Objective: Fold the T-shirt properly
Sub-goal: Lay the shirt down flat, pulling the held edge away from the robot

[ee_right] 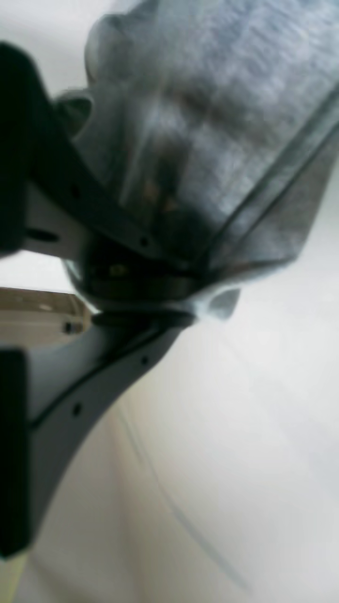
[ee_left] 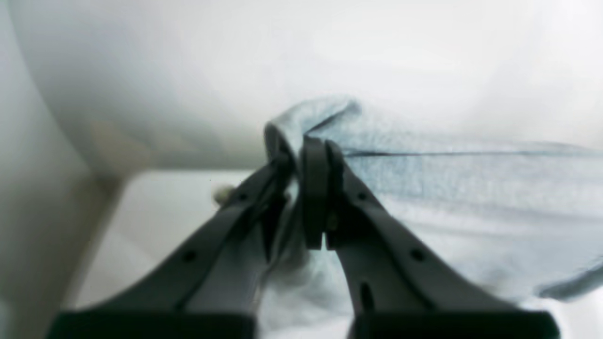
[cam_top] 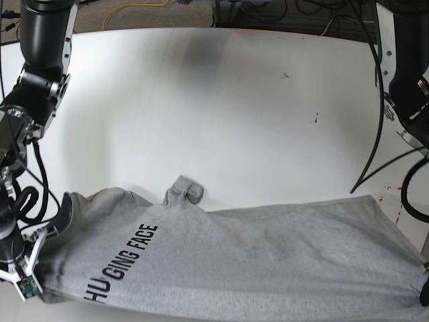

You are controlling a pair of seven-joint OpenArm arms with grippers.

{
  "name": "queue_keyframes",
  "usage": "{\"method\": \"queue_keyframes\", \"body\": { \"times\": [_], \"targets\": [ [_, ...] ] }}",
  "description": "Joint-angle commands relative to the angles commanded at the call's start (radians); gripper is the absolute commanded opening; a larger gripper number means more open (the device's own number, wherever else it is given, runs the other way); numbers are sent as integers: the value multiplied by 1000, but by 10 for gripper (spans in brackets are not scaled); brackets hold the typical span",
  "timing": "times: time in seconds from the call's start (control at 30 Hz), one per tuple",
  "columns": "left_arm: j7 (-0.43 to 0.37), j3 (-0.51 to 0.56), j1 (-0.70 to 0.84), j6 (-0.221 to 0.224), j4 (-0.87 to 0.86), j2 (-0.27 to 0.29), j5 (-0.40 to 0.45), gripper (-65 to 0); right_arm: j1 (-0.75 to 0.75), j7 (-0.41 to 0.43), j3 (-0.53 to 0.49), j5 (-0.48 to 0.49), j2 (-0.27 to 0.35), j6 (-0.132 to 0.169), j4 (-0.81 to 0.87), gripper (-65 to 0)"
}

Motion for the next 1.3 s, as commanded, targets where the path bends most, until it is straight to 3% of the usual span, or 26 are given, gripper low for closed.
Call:
{"method": "queue_keyframes", "body": {
  "times": [0.23,0.57,0.73,0.93,1.1,1.3],
  "targets": [
    [0,-55,311,0,109,2,-86,-642,-256,5,135,0,-75,0,11,-648],
    [-3,-140,644,0,133,2,-201,-643,-488,5,261,0,-187,0,11,-650],
    [-3,-169,756,-2,133,2,-203,-643,-589,37,287,0,-226,0,11,-650],
    [-3,-176,872,-60,126,2,-195,-643,-694,46,299,0,-256,0,9,-650],
    [-3,-175,930,-78,110,2,-186,-643,-760,46,299,0,-269,0,8,-650],
    [-3,-166,953,-101,51,2,-97,-640,-818,46,296,-6,-279,0,5,-650]
  ]
}}
